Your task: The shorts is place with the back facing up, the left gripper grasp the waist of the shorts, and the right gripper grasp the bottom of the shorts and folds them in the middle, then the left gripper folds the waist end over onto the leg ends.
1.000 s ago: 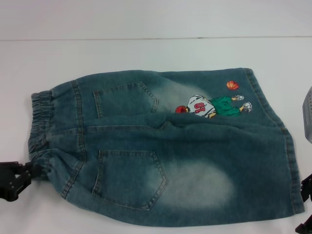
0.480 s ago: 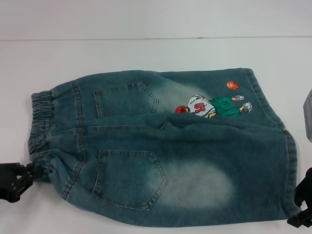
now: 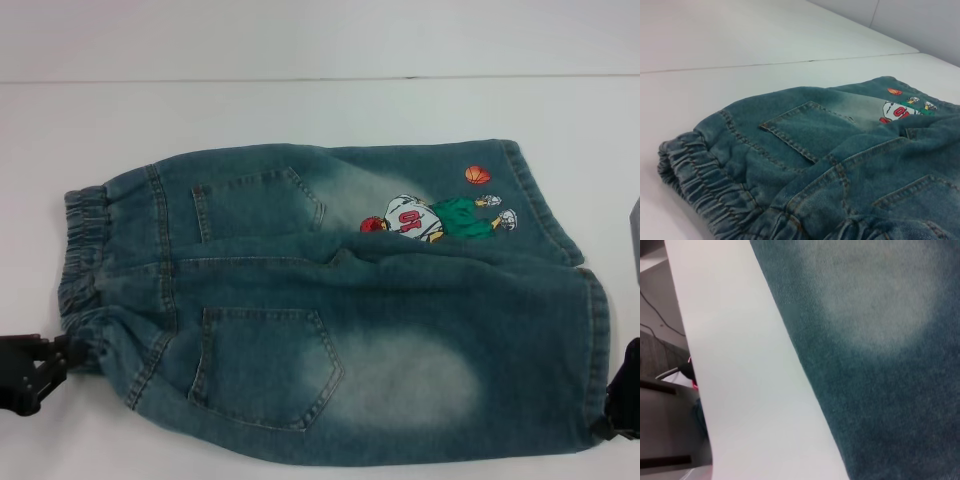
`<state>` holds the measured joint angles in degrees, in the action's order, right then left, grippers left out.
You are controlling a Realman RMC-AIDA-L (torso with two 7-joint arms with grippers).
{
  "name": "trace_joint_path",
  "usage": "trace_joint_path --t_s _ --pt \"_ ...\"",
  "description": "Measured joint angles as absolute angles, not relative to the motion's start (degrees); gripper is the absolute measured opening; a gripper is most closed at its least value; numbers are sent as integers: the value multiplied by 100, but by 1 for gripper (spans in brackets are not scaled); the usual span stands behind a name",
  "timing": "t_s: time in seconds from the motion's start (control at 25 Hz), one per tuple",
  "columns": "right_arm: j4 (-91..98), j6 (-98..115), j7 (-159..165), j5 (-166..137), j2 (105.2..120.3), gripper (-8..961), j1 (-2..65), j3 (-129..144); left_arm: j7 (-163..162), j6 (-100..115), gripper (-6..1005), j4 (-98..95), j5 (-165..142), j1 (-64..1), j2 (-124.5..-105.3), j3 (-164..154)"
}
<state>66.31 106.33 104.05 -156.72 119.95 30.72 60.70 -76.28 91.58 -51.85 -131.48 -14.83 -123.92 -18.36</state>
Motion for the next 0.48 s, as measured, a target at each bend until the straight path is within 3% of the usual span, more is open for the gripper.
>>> trace_joint_path --t_s 0.24,0.48 --pt "6929 10651 9838 -15214 11971 35 2808 5727 -7673 9186 156 -5197 -13148 -1467 -12379 -1820" --pt "6905 10670 8880 -14884 11955 35 2716 4881 -7650 9386 161 -5182 -12845 -1439 -12390 -1802"
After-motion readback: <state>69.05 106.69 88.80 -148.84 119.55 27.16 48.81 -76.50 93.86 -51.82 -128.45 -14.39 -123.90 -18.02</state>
